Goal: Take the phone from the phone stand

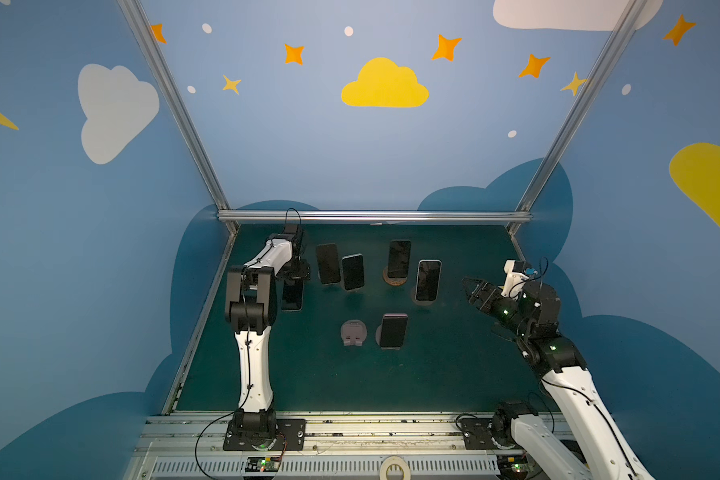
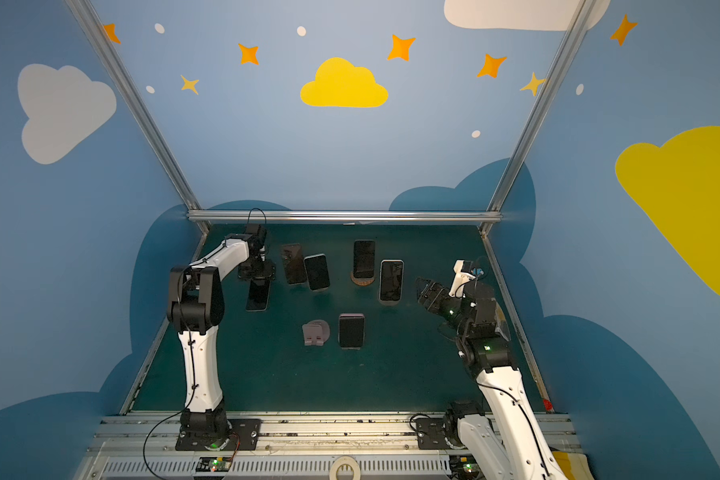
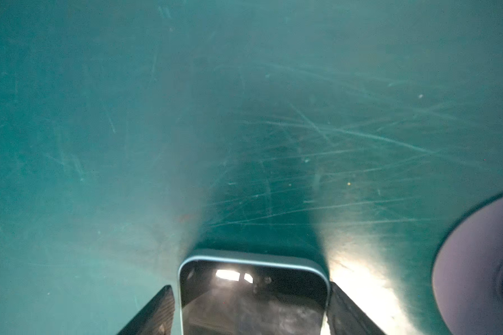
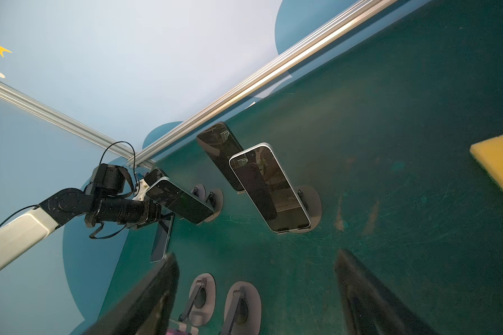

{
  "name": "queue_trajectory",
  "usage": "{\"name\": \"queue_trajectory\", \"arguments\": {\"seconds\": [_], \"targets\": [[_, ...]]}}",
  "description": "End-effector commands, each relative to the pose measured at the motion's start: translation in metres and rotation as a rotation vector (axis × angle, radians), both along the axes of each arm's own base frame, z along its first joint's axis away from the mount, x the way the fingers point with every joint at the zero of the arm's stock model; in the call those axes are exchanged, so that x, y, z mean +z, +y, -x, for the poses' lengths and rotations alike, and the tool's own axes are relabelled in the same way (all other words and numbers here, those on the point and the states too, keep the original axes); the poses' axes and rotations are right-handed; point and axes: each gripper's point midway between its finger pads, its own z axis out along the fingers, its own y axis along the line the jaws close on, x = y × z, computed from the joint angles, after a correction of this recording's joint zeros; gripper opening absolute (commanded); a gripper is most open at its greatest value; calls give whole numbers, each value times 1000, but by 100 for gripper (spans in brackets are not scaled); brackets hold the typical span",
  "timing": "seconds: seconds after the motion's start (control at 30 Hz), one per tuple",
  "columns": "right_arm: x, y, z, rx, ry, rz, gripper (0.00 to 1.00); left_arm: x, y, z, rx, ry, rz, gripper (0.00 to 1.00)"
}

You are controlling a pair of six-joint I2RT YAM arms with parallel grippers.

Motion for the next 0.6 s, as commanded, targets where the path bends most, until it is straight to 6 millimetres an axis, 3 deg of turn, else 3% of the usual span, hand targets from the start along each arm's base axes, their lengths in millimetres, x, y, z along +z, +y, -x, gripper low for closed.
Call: {"name": "queue_trajectory", "arguments": {"seconds": [0.0,0.1,0.27,0.43,0.57], "targets": [[16,3,0,14,-32,5,85,10,6,4,31,-15,-9,80],[11,1,-6,-10,-12,12,84,42,8,-1,64,-102,-10,81],[10,9,-7,-5,11,82,83,121,11,-2,122,-325,7,85],[34,20,1,-6,-20,170,82,203,7,21,158,-562,82,87],[55,35,10,7,-50,230,81,249,-10,46,154,-751,225,89]]}}
